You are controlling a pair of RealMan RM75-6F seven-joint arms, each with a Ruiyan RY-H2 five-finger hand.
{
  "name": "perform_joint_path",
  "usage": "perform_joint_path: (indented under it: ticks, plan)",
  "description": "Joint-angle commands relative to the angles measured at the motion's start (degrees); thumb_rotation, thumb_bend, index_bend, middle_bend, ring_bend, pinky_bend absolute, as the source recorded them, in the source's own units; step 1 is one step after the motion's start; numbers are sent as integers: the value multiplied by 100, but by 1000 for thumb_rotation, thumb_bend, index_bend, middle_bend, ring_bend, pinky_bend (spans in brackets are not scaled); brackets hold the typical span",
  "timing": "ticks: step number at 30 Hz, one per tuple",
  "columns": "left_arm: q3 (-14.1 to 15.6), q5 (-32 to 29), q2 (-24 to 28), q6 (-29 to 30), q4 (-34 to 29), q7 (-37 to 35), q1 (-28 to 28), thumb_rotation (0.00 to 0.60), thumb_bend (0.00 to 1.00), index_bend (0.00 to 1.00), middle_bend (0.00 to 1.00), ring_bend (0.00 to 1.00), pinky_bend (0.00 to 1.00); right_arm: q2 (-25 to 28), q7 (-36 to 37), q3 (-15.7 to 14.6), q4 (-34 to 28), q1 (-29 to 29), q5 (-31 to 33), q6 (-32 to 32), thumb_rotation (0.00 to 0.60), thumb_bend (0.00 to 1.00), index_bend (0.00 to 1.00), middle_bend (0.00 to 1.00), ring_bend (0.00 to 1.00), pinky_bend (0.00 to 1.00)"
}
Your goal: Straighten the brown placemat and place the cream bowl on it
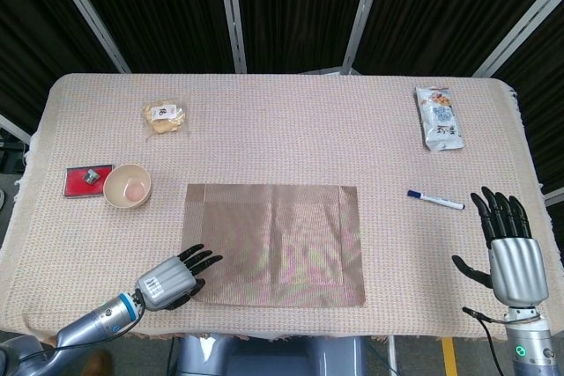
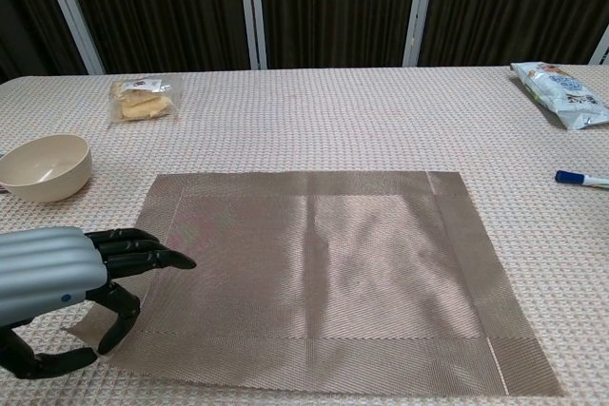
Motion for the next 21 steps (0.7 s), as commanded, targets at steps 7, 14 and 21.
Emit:
perform_joint_path:
  ticks: [7,14,21]
  plan:
    - [72,225,51,311,119,-585,104,600,0,144,0,0,0,-37,-79,-42,12,1,-65,-16,600,0,0,0,0,0]
    - [-525,-92,463,1367,287,-1079,353,600,0,67,0,0,0,-25,-59,-50,-12,-25,-111,38,600,0,0,0,0,0]
    - [-1120,-1147,510,1170,1190,-1571,450,600,0,108,0,0,0,9,-19,-57,-55,-37,-163,64,600,0,0,0,0,0]
